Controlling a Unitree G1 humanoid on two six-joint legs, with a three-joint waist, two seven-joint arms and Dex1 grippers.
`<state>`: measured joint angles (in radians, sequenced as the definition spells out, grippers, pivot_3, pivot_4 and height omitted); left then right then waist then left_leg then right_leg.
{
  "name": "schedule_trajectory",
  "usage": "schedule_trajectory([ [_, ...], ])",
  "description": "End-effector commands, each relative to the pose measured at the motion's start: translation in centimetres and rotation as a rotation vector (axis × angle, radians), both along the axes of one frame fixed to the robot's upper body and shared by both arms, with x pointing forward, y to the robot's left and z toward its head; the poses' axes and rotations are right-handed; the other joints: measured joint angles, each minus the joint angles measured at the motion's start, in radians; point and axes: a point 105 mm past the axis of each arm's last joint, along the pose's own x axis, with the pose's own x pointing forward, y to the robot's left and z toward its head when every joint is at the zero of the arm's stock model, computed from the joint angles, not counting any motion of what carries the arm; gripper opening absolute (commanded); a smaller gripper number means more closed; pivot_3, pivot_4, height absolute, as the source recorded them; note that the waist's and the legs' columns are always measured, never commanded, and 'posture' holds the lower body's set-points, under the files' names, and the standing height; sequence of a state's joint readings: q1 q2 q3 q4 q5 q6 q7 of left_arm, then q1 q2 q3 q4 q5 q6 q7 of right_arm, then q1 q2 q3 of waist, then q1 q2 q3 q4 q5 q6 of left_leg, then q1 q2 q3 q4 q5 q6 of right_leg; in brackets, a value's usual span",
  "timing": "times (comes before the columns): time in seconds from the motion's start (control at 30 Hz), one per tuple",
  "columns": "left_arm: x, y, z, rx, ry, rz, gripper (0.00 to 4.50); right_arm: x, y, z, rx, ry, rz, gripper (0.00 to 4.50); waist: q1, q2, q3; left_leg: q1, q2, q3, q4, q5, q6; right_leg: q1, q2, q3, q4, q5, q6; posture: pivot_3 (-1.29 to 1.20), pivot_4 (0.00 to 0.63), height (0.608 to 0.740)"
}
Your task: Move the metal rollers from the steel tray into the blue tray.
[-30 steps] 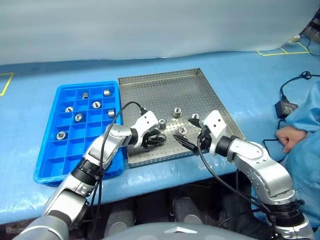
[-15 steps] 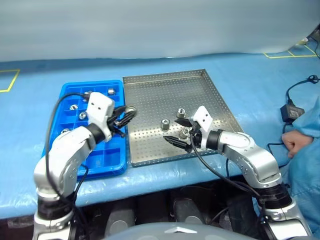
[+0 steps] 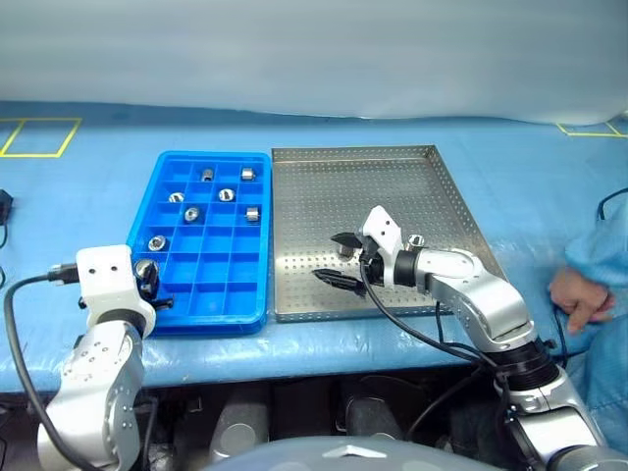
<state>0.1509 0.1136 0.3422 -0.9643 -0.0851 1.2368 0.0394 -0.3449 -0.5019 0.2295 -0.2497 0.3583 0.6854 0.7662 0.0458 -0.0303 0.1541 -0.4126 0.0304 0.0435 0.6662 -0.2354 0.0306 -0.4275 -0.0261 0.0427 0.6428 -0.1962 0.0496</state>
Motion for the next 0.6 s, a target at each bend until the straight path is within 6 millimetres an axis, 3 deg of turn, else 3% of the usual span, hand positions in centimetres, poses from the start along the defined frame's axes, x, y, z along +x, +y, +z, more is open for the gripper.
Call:
schedule_trajectory([
  [0.03, -0.7, 0.2, 0.9, 0.028, -0.033, 0.029, 1.30, 0.0, 0.3, 0.9, -0.001, -0.033, 0.024, 4.50, 0.000, 0.000, 0.000, 0.000, 0.000, 0.000, 0.000, 0.000, 0.000, 0.000, 0.000, 0.000, 0.000, 0.000, 0.000, 0.20, 0.150, 0.740],
  [0.17, -1.2, -0.1, -0.3, 0.018, 0.015, -0.003, 1.30, 0.0, 0.2, 0.8, -0.005, -0.032, 0.022, 4.50, -0.001, 0.000, 0.000, 0.000, 0.000, 0.000, -0.001, 0.000, 0.000, -0.001, 0.000, 0.000, 0.000, 0.000, -0.001, 0.20, 0.150, 0.740],
  [0.2, -1.2, -0.1, -0.5, 0.016, 0.021, -0.004, 2.01, 0.0, 0.2, 0.8, -0.007, -0.033, 0.021, 4.50, -0.001, 0.000, 0.000, 0.000, 0.001, 0.000, -0.001, 0.000, 0.000, -0.001, 0.000, 0.000, 0.000, 0.000, -0.001, 0.19, 0.150, 0.740],
  [0.27, -1.0, 0.0, -0.4, 0.022, 0.013, 0.015, 2.57, 0.1, 0.2, 0.9, -0.009, -0.035, 0.019, 4.50, 0.000, 0.000, 0.000, 0.000, 0.001, 0.000, -0.001, 0.000, 0.000, -0.001, -0.001, -0.001, 0.000, -0.001, -0.001, 0.19, 0.150, 0.740],
  [0.33, 0.0, -0.8, 1.0, -0.022, -0.093, -0.024, 3.31, 0.1, 0.2, 0.9, -0.008, -0.037, 0.015, 4.50, 0.001, 0.000, 0.000, 0.000, 0.001, 0.000, -0.001, 0.000, 0.000, -0.001, -0.001, -0.001, 0.000, -0.001, -0.001, 0.19, 0.150, 0.740],
  [0.37, 0.9, -2.2, 2.1, -0.110, -0.190, -0.102, 3.58, 0.1, 0.2, 0.9, -0.005, -0.035, 0.010, 4.50, 0.002, 0.000, 0.000, 0.000, 0.001, 0.000, -0.001, 0.000, 0.000, -0.001, -0.001, -0.001, 0.000, -0.001, -0.001, 0.19, 0.150, 0.740],
  [0.47, 3.2, -6.8, 5.6, -0.267, -0.394, -0.389, 3.58, 0.1, 0.1, 0.6, -0.007, -0.031, -0.001, 4.50, 0.013, -0.001, 0.001, -0.002, 0.001, -0.001, 0.001, 0.000, 0.000, -0.001, -0.002, -0.003, -0.001, -0.001, -0.001, 0.18, 0.150, 0.740],
  [0.6, 5.4, -12.3, 7.6, -0.231, -0.420, -0.769, 3.58, 0.3, -0.1, 0.9, -0.006, -0.050, -0.030, 4.50, 0.008, -0.001, 0.001, -0.002, -0.002, 0.000, 0.000, 0.000, 0.000, -0.001, -0.001, -0.003, -0.001, 0.000, -0.002, 0.14, 0.150, 0.740],
])
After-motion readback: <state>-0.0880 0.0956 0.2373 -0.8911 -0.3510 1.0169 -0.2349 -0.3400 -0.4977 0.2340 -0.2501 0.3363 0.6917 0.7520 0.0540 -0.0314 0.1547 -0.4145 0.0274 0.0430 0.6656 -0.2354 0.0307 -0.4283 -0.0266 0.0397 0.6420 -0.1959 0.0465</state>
